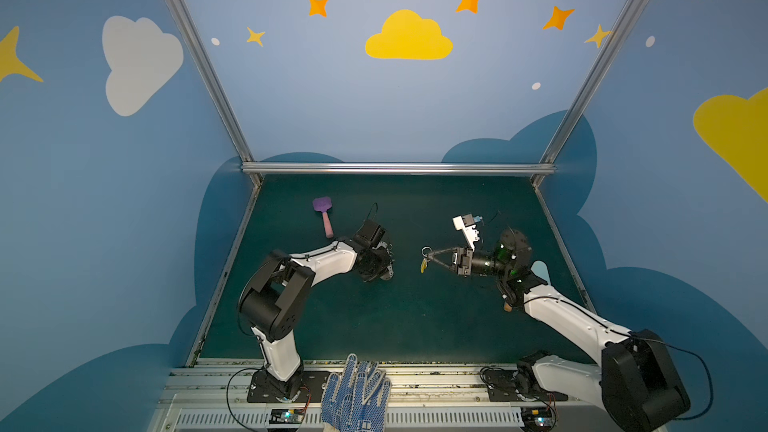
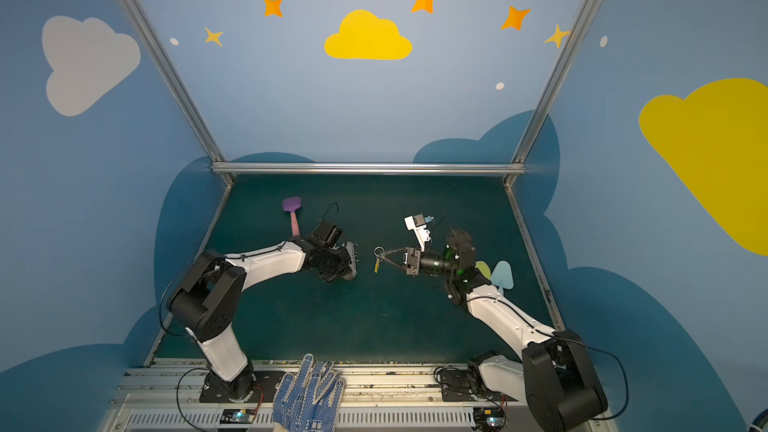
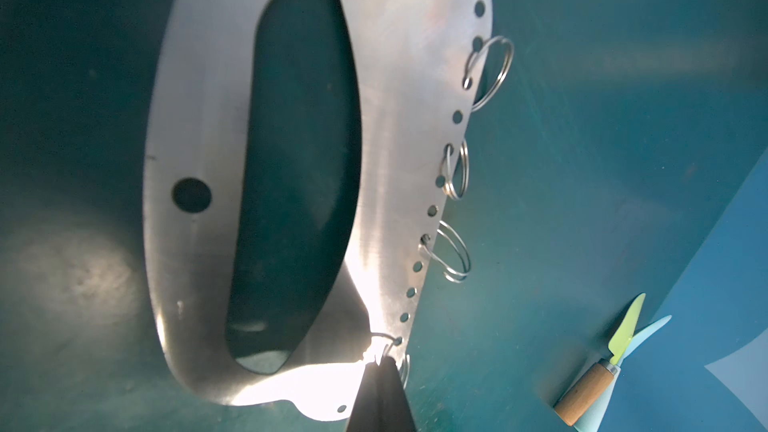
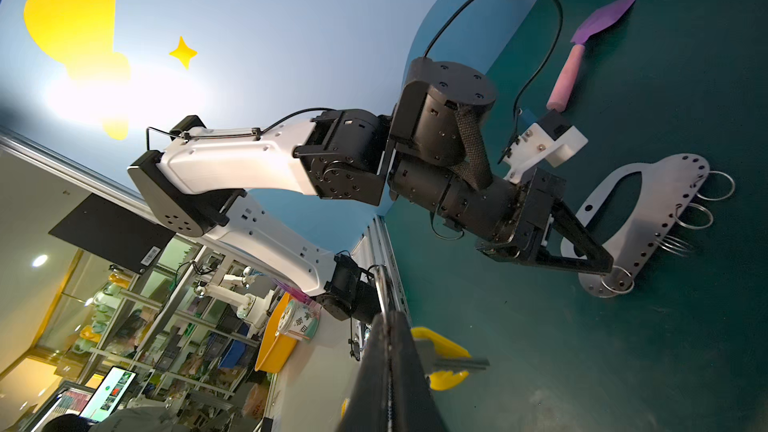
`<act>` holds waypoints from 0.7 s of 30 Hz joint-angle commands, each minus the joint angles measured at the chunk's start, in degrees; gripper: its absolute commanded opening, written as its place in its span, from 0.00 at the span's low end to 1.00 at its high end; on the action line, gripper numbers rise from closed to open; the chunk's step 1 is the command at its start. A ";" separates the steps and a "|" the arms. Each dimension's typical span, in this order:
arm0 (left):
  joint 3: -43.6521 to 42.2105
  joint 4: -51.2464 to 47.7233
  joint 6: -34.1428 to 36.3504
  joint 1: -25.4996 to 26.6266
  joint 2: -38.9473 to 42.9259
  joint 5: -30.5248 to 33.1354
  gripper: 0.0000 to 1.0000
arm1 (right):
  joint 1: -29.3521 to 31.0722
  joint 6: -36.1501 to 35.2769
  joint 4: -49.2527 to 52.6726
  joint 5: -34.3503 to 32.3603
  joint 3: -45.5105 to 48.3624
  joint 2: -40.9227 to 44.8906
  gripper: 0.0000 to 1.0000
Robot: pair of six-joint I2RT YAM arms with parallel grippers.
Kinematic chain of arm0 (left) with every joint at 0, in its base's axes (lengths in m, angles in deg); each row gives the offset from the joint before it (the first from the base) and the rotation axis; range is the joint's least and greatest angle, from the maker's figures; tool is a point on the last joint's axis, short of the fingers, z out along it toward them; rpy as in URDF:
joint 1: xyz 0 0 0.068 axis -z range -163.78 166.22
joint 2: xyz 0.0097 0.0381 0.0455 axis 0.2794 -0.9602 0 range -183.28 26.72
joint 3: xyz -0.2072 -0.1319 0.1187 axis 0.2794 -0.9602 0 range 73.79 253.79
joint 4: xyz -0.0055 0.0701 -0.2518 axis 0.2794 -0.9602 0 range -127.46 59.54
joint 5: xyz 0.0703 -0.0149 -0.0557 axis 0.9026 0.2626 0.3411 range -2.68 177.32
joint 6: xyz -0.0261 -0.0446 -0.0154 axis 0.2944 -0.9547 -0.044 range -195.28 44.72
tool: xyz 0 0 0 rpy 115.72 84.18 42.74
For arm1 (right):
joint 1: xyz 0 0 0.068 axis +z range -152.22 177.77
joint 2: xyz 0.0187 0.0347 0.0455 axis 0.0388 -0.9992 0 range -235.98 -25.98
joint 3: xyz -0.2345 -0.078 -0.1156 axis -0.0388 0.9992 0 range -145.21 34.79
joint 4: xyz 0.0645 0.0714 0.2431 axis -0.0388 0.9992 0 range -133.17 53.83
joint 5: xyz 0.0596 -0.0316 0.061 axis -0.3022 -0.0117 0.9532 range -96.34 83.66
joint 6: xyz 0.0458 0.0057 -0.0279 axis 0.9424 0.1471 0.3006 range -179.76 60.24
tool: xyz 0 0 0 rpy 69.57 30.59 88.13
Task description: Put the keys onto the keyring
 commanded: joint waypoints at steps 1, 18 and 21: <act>-0.25 0.64 0.09 -0.34 1.66 -0.25 0.04 | -0.28 -2.36 4.76 -0.68 -0.77 1.14 0.00; 0.09 0.41 -0.41 -0.32 2.22 0.03 0.04 | 10.65 -14.66 31.11 -21.20 -13.39 -21.05 0.00; 0.20 0.35 -0.44 -0.32 2.33 0.31 0.04 | 11.66 -14.70 32.76 -23.27 -15.17 -24.42 0.00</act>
